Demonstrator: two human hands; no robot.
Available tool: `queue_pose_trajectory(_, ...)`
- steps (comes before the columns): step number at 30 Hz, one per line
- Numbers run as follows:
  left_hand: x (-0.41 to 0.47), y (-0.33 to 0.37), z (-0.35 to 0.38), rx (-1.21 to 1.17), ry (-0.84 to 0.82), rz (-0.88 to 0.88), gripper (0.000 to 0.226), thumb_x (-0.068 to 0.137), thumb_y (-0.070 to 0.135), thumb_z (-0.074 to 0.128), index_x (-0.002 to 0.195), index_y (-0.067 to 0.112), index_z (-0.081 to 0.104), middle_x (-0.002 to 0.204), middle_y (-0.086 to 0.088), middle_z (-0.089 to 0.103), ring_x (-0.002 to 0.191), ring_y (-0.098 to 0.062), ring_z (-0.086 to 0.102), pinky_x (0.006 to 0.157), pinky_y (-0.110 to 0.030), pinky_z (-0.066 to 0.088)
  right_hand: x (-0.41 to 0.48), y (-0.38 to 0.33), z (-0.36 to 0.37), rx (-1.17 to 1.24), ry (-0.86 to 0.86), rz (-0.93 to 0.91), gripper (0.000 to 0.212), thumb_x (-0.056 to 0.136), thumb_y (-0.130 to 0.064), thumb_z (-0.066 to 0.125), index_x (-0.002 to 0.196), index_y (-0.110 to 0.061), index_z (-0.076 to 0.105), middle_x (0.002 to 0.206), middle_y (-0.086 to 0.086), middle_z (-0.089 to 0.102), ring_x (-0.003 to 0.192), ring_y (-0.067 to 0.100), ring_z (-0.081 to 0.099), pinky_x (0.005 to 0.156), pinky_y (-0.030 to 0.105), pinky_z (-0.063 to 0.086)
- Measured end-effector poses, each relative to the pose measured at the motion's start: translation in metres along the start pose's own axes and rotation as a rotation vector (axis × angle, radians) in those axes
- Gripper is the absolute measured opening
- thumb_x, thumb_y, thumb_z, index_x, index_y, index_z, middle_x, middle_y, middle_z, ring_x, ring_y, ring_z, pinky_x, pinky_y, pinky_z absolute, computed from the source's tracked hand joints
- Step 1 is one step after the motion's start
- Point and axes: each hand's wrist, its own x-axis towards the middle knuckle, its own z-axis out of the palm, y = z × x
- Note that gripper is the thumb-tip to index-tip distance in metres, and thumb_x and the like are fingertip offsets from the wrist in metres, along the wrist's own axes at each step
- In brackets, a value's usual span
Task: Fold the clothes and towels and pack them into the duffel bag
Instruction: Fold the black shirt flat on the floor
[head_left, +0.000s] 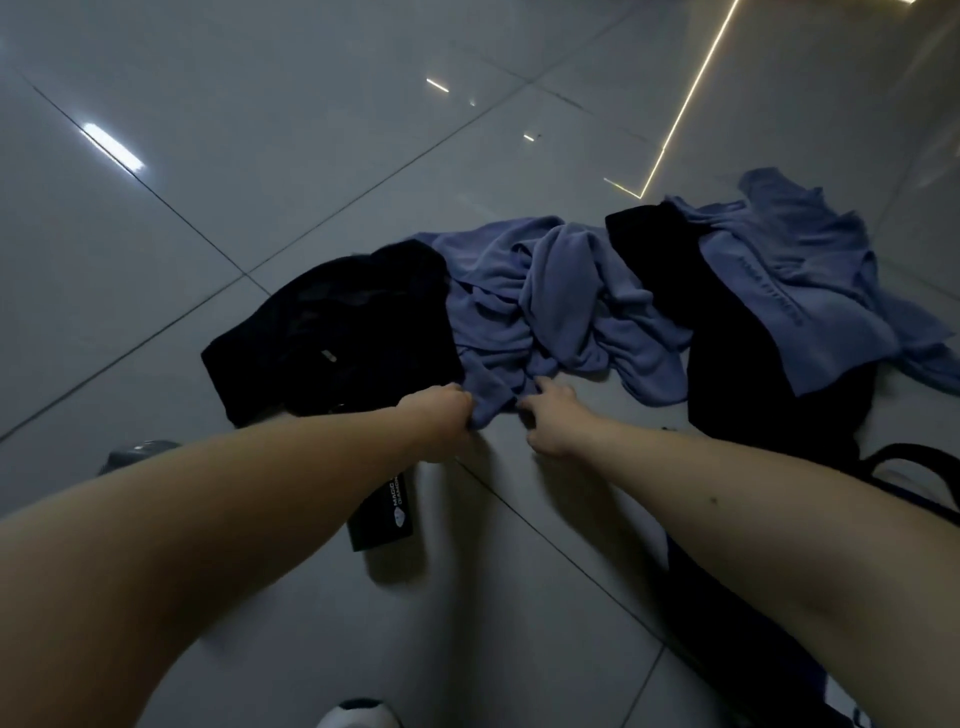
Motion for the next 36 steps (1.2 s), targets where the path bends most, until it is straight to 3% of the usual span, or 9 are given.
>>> queue_pose_trajectory(3, 0.009, -0.004, 0.007, -0.029, -0.022, -0.016, 0.035, 0.093, 0.024, 0.055, 0.127, 0.015, 0.057, 0.129, -0.007, 0.051, 0.11, -0.03, 0.058, 0.087, -0.042, 0.052, 0.009, 0.002, 0.008, -0.024, 0.054, -0.002, 0.044, 0.094, -0.011, 0.053, 0.138, -0.012, 0.049, 0.148, 0.013, 0.031, 0.132, 0.038, 0.029, 0.115, 0.041, 0.028)
queue_pose_trajectory(6, 0.015, -0.005, 0.01, -0.03, -0.012, -0.026, 0.033, 0.093, 0.024, 0.055, 0.124, 0.013, 0.056, 0.127, -0.007, 0.05, 0.109, -0.03, 0.057, 0.086, -0.041, 0.051, 0.014, 0.003, 0.01, -0.016, 0.131, -0.005, 0.039, 0.093, -0.007, 0.055, 0.132, -0.004, 0.049, 0.139, 0.014, 0.038, 0.125, 0.034, 0.037, 0.11, 0.037, 0.035)
queue_pose_trajectory(9, 0.018, -0.006, 0.008, -0.032, 0.023, -0.04, 0.034, 0.094, 0.024, 0.055, 0.126, 0.012, 0.054, 0.125, -0.007, 0.05, 0.112, -0.03, 0.056, 0.087, -0.042, 0.051, 0.016, 0.002, 0.007, 0.031, 0.159, 0.039, 0.032, 0.094, -0.014, 0.058, 0.125, -0.006, 0.055, 0.132, 0.011, 0.042, 0.121, 0.032, 0.042, 0.1, 0.041, 0.044)
queue_pose_trajectory(15, 0.017, -0.018, -0.004, -0.105, 0.38, -0.177, 0.033, 0.089, 0.006, 0.058, 0.119, 0.009, 0.046, 0.123, -0.011, 0.043, 0.111, -0.033, 0.054, 0.073, -0.04, 0.045, 0.023, -0.023, -0.004, 0.178, 0.354, -0.02, 0.017, 0.095, -0.025, 0.056, 0.106, -0.012, 0.061, 0.116, 0.01, 0.051, 0.104, 0.032, 0.053, 0.076, 0.036, 0.043)
queue_pose_trajectory(18, 0.017, -0.033, -0.009, -0.118, 0.462, -0.301, 0.043, 0.088, 0.004, 0.061, 0.125, 0.008, 0.041, 0.127, -0.012, 0.041, 0.114, -0.034, 0.052, 0.076, -0.042, 0.047, 0.027, -0.04, -0.009, 0.259, 0.371, -0.049, 0.016, 0.093, -0.023, 0.055, 0.104, -0.015, 0.063, 0.112, 0.008, 0.056, 0.101, 0.032, 0.057, 0.076, 0.037, 0.046)
queue_pose_trajectory(23, 0.016, -0.06, -0.015, -0.172, 0.358, -0.391, 0.028, 0.094, 0.013, 0.049, 0.118, 0.011, 0.062, 0.121, -0.01, 0.047, 0.11, -0.033, 0.052, 0.073, -0.04, 0.043, 0.026, -0.053, -0.015, 0.395, 0.382, -0.1, 0.018, 0.092, -0.019, 0.057, 0.106, -0.014, 0.066, 0.108, 0.01, 0.064, 0.098, 0.032, 0.06, 0.073, 0.034, 0.045)
queue_pose_trajectory(26, 0.011, -0.061, -0.022, -0.388, 0.488, -0.36, 0.023, 0.092, 0.019, 0.047, 0.108, 0.014, 0.064, 0.111, -0.009, 0.056, 0.096, -0.034, 0.059, 0.072, -0.037, 0.044, 0.021, -0.056, -0.024, 0.491, 0.383, -0.131, 0.022, 0.091, -0.016, 0.059, 0.11, -0.012, 0.069, 0.108, 0.01, 0.07, 0.099, 0.028, 0.063, 0.08, 0.035, 0.048)
queue_pose_trajectory(31, -0.007, -0.046, -0.054, -0.696, 0.734, -0.29, 0.011, 0.093, 0.02, 0.044, 0.1, 0.013, 0.048, 0.082, -0.014, 0.059, 0.074, -0.034, 0.056, 0.067, -0.04, 0.045, 0.012, -0.065, -0.041, 0.654, 0.345, -0.127, 0.031, 0.091, -0.017, 0.066, 0.121, -0.013, 0.065, 0.109, 0.002, 0.069, 0.102, 0.022, 0.064, 0.087, 0.031, 0.05)
queue_pose_trajectory(36, -0.028, -0.023, -0.108, -0.865, 0.916, -0.144, 0.008, 0.097, 0.016, 0.042, 0.095, 0.01, 0.045, 0.071, -0.001, 0.047, 0.061, -0.015, 0.043, 0.055, -0.033, 0.031, -0.015, -0.081, -0.081, 0.975, 0.302, -0.228, 0.055, 0.09, -0.015, 0.071, 0.139, -0.011, 0.048, 0.122, -0.002, 0.058, 0.113, 0.015, 0.057, 0.084, 0.017, 0.05)
